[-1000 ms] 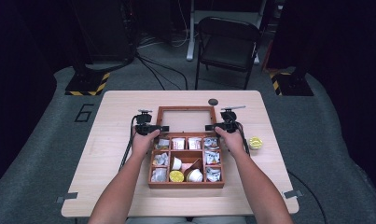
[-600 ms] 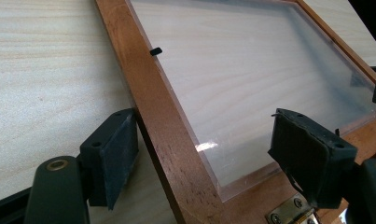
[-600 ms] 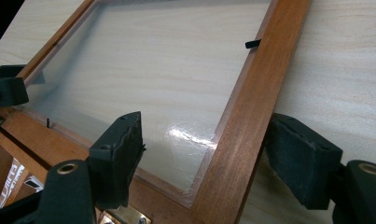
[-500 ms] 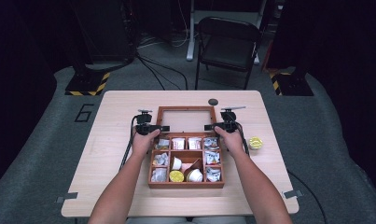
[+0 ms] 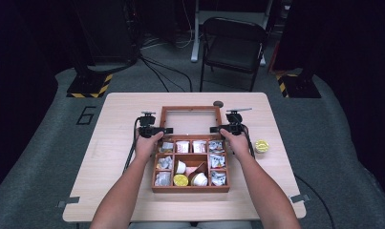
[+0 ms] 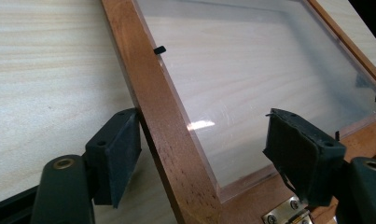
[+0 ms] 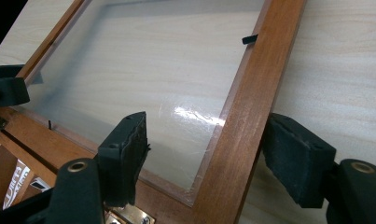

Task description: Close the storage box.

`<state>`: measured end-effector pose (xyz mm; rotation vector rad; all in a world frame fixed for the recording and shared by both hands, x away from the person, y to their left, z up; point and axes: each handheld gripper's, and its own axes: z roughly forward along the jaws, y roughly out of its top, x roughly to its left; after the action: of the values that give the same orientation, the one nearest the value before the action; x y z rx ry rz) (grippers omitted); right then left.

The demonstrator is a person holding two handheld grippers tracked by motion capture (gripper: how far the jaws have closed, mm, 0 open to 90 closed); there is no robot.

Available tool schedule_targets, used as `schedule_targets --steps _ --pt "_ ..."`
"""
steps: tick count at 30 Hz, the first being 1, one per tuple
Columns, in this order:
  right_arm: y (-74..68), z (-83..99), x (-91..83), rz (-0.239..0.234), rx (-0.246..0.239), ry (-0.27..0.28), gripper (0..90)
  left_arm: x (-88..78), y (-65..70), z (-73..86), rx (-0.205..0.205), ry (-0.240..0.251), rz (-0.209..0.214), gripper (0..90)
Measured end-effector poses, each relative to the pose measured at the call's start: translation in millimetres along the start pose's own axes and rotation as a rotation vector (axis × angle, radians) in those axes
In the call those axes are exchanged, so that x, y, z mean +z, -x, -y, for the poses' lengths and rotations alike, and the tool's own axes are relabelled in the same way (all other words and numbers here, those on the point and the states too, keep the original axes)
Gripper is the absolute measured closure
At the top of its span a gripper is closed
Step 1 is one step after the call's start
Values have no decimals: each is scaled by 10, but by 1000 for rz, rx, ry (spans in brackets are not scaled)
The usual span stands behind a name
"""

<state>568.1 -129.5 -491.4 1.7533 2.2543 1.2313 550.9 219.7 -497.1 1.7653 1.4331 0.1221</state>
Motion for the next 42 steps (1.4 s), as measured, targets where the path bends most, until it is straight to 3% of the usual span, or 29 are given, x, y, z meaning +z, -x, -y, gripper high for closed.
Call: schedule_targets --steps 10,25,35,42 --pt "-41 -29 -103 -14 -8 55 336 -90 20 -35 -21 53 13 313" --pt "-173 -55 -320 -22 -44 123 340 -317 109 -90 25 112 45 315" --pt "-252 -52 -436 -23 -68 132 340 -432 177 -99 30 131 58 315" --pt "-332 -33 -534 -9 -99 131 338 -527 232 -93 83 138 54 315"
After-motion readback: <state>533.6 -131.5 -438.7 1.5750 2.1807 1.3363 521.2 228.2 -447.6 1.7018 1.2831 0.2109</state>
